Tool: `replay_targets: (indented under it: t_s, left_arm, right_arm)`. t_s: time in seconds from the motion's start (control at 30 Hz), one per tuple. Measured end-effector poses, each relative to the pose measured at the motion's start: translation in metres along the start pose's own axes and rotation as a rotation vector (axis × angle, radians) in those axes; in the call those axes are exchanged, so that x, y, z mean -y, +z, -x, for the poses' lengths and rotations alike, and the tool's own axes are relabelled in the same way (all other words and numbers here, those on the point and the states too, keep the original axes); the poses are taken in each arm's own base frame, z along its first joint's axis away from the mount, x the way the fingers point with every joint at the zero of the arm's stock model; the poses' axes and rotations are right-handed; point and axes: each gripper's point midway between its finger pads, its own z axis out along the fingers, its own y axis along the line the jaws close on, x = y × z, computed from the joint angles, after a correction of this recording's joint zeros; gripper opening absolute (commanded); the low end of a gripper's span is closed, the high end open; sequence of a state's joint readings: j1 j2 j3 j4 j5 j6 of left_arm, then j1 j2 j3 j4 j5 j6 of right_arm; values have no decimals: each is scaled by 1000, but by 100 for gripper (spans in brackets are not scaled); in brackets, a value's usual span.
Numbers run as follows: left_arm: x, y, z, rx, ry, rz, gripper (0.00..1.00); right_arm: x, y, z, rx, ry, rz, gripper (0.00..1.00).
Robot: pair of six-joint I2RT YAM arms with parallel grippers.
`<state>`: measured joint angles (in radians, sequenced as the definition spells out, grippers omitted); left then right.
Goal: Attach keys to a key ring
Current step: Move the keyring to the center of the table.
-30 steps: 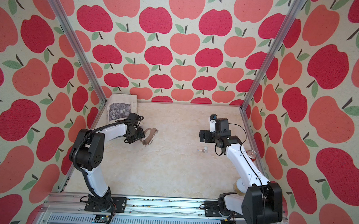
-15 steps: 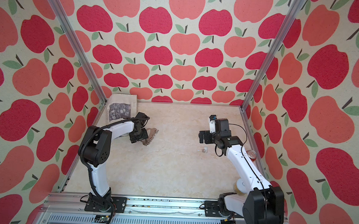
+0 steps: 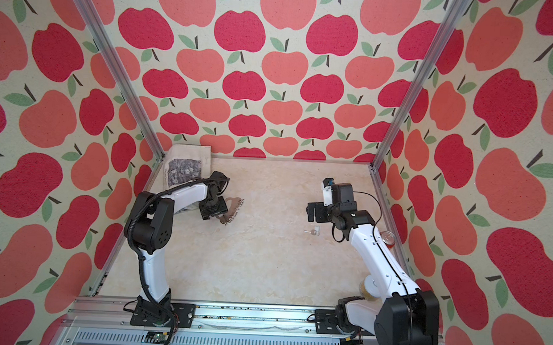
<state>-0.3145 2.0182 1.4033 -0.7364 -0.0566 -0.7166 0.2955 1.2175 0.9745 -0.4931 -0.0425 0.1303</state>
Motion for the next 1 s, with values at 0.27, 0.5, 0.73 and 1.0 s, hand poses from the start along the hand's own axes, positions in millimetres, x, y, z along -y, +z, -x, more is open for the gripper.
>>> replay_targets:
  t_s: [0.27,0.5,0.73,1.0]
  left_arm:
    - [5,-4,-32,-29,52,-19,61]
    - [21,-12,-83,-125,145,-46,59]
    - [43,-20,-123,-235,227,-72,57]
    - [66,-32,-173,-310,391,-104,57]
  right_arm:
    - [0,-2,-3,-20,-7,-1,99]
    - [0,-3,-5,-27,-6,-2,99]
    - [-2,-4,-7,-35,-10,2,99]
    - [-5,-13,-3,-5,-17,9,99]
